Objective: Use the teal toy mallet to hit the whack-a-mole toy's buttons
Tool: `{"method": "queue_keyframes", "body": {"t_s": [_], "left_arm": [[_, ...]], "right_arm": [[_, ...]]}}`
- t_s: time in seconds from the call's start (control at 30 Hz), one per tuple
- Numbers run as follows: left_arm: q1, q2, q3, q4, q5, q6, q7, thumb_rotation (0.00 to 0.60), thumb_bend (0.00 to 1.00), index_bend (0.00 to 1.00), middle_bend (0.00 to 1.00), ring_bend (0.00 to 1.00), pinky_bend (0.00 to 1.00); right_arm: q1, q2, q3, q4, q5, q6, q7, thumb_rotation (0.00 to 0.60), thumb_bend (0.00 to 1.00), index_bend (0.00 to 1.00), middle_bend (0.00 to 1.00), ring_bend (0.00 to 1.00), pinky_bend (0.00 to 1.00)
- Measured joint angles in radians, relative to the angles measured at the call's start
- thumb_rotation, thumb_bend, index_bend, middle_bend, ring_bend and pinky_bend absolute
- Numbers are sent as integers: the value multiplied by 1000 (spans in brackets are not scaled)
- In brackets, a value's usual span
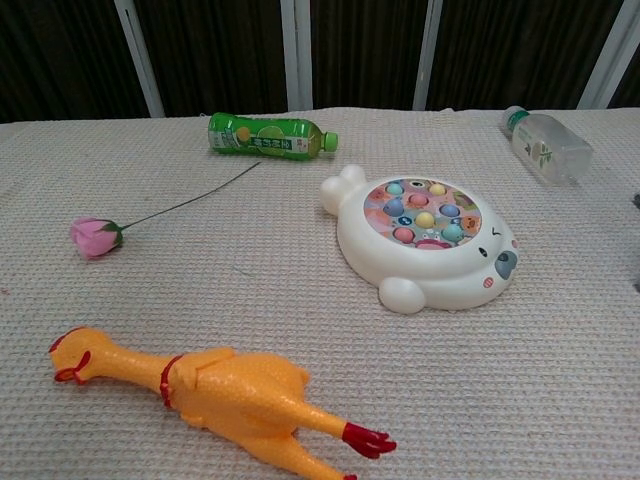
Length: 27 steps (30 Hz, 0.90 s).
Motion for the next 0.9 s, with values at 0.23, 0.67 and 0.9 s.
{"method": "queue_keyframes", "body": {"t_s": [0.23, 0.67, 0.9], "left_arm": [[1, 0, 1, 1, 2, 2, 0, 600, 3, 132, 36, 0, 0], [2, 0, 1, 1, 2, 1, -2, 600, 3, 132, 36, 0, 0], [2, 0, 1, 1, 2, 1, -2, 600, 3, 132, 36, 0, 0]], "right_arm": [[6, 5, -2, -4, 12, -4, -9, 600, 341, 563, 267, 239, 264], [9, 2, -2, -1, 22, -1, -8, 600, 288, 556, 266, 238, 264], [10, 1, 1, 0, 21, 8, -5, 600, 287, 556, 266, 238, 264]]}}
